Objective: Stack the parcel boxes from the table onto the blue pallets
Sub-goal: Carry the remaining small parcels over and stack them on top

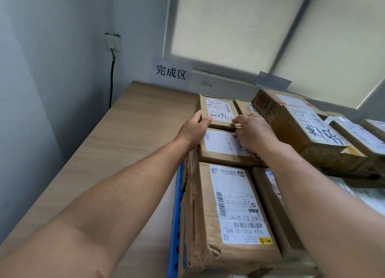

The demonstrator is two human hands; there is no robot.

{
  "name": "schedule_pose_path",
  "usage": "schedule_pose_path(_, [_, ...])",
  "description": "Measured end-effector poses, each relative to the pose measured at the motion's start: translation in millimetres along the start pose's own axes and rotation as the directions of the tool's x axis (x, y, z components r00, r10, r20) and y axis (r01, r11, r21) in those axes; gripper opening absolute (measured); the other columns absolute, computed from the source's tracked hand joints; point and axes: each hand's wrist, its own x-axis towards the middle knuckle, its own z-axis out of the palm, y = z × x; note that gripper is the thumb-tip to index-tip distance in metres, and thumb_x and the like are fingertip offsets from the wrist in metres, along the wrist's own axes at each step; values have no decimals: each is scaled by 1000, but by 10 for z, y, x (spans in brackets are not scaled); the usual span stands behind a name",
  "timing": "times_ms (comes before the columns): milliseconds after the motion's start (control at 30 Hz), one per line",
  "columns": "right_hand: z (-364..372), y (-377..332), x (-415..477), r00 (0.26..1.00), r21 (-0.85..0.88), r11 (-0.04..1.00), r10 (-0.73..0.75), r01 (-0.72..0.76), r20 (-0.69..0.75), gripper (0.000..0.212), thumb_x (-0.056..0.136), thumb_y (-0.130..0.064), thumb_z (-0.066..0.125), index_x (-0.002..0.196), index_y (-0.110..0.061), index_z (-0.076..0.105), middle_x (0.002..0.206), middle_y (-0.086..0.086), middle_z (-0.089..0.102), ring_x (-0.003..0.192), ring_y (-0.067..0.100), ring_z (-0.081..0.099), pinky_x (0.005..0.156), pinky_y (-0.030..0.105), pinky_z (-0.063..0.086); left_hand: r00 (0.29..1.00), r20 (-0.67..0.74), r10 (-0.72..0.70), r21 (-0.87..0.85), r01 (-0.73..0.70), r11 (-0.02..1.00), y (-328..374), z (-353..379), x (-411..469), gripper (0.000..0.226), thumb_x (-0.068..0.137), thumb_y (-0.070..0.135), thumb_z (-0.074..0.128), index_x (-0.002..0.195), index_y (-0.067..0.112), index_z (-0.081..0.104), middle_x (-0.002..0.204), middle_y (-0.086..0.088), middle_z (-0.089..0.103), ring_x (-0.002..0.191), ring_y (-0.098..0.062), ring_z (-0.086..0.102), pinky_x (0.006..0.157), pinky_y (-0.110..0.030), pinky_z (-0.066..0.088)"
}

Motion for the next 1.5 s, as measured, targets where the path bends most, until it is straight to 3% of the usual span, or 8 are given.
schedule_pose_path(167, [-134, 6, -158, 997, -2, 998, -65, 65, -36, 42, 97, -34, 52, 139, -28, 47, 138, 5, 44, 129, 25, 40, 102, 40, 39, 999, -30, -9, 70, 11, 998, 52, -42, -230, 60, 100, 42, 36, 151, 15, 21, 155, -1, 26, 140, -15, 26, 99, -21, 22])
schedule_pose_path(367, [-146, 69, -435, 985, -5, 985, -170, 171, 28, 47, 96, -47, 48, 140, -30, 46, 145, 3, 40, 135, 23, 34, 107, 39, 33, 997, -69, -21, 42, 23, 999, 15, 84, -744, 38, 101, 40, 35, 135, 22, 38, 142, -4, 43, 95, 0, 43, 75, -14, 26])
schedule_pose_path(500, [-147, 115, -601, 974, 6, 975, -223, 223, 34, 47, 95, -47, 50, 140, -32, 46, 146, 1, 38, 137, 21, 32, 108, 40, 33, 992, -108, -59, 15, 60, 998, 38, 118, -976, 19, 100, 41, 37, 111, 29, 47, 144, -9, 41, 107, -6, 37, 85, -23, 28])
schedule_pose_path(700, [-185, 238, -847, 944, 40, 946, -324, 322, 61, 48, 95, -49, 49, 140, -32, 44, 147, -1, 39, 137, 20, 30, 108, 42, 32, 984, -170, -58, 83, 73, 994, -1, 173, -1242, 61, 99, 43, 38, 151, 15, 20, 154, -2, 27, 140, -17, 27, 102, -25, 25])
schedule_pose_path(1000, [-139, 382, -1006, 925, 115, 935, -350, 336, 146, 44, 99, -41, 45, 142, -30, 44, 146, 0, 41, 134, 23, 36, 109, 39, 31, 973, -208, -100, 94, 122, 988, 139, 384, -1342, 14, 99, 31, 40, 96, 31, 54, 101, 9, 60, 90, -11, 60, 72, -20, 47])
schedule_pose_path(1167, [-315, 505, -1362, 921, 175, 919, -375, 354, 105, 50, 94, -51, 49, 140, -33, 45, 147, -3, 39, 134, 18, 36, 107, 38, 32, 977, -211, -35, 70, 51, 996, 39, 258, -1551, 73, 91, 61, 42, 149, 20, 26, 151, 2, 34, 138, -17, 32, 114, -35, 22])
schedule_pose_path(1367, [-442, 625, -1909, 915, 195, 913, -384, 357, 122, 75, 74, -70, 57, 141, -39, 42, 149, -9, 33, 132, 10, 33, 104, 35, 30, 998, 17, 57, 153, -58, 987, -260, 240, -2168, 107, 63, 90, 38, 150, 31, 18, 147, 18, 34, 128, 0, 36, 107, -27, 32])
schedule_pose_path(1500, [-412, 636, -2114, 920, 61, 940, -341, 336, 195, 79, 74, -64, 67, 144, -43, 36, 154, -8, 27, 140, 15, 23, 110, 40, 26, 997, 71, -2, 258, -17, 966, -431, 308, -2433, 83, 77, 56, 67, 145, 43, 21, 129, 22, 46, 119, -3, 42, 98, -24, 37])
